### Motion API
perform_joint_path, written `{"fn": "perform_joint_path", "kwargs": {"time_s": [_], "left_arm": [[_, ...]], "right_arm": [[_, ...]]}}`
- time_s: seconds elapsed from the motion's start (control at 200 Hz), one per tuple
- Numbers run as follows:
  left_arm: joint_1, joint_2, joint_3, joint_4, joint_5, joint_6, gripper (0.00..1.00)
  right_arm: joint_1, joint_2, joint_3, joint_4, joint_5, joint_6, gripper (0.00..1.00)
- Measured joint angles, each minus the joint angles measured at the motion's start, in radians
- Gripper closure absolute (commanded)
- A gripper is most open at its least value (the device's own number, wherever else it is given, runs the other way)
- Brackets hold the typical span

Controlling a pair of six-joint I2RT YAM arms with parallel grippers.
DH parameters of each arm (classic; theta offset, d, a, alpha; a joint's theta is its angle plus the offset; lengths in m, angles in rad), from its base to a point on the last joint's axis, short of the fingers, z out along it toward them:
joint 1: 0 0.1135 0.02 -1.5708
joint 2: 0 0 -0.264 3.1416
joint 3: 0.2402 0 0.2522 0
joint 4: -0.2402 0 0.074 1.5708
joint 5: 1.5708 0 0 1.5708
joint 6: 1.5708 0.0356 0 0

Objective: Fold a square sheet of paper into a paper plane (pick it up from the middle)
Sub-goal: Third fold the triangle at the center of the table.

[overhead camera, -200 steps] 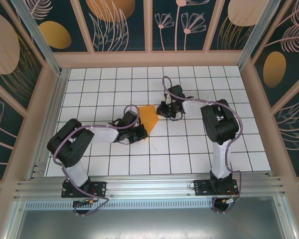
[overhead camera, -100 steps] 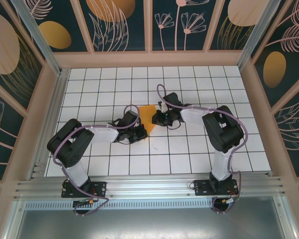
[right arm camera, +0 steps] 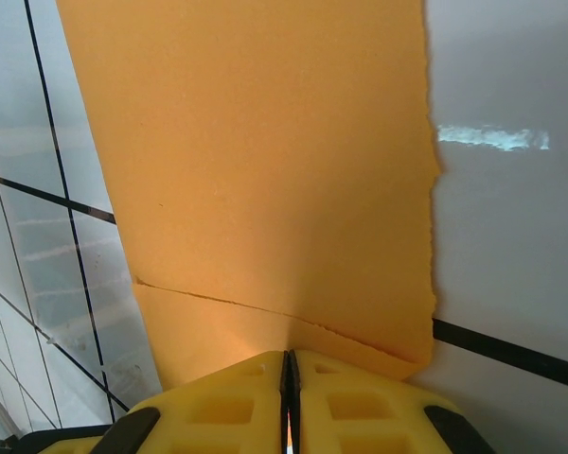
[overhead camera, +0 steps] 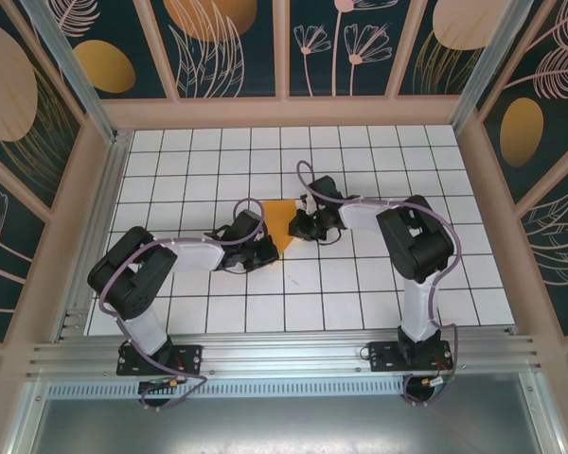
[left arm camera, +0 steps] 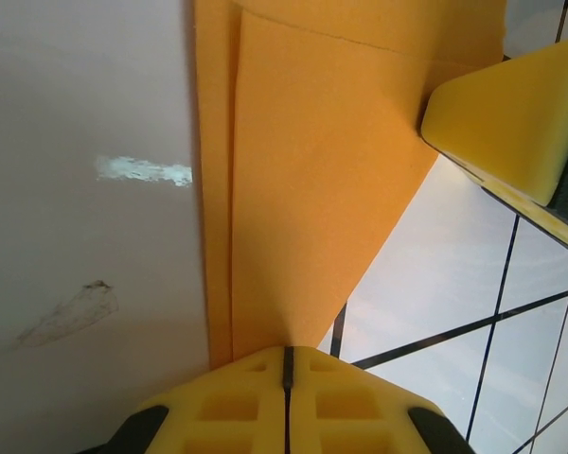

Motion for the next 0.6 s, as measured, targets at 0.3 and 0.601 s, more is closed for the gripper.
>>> {"fn": "perform_joint_path", "kwargs": {"time_s": [0.3,0.601], "left_arm": [[-0.002,-0.029,-0.034,-0.005,0.011,0.095,0.90],[-0.007,-0.040,-0.037,-0.029,0.024,0.176,0.90]], "right_arm": [[0.000,0.020,0.035,-0.038,-0.005,0.009,0.87],[0.000,0.028,0.048,-0.053,-0.009,0.021,0.87]]}}
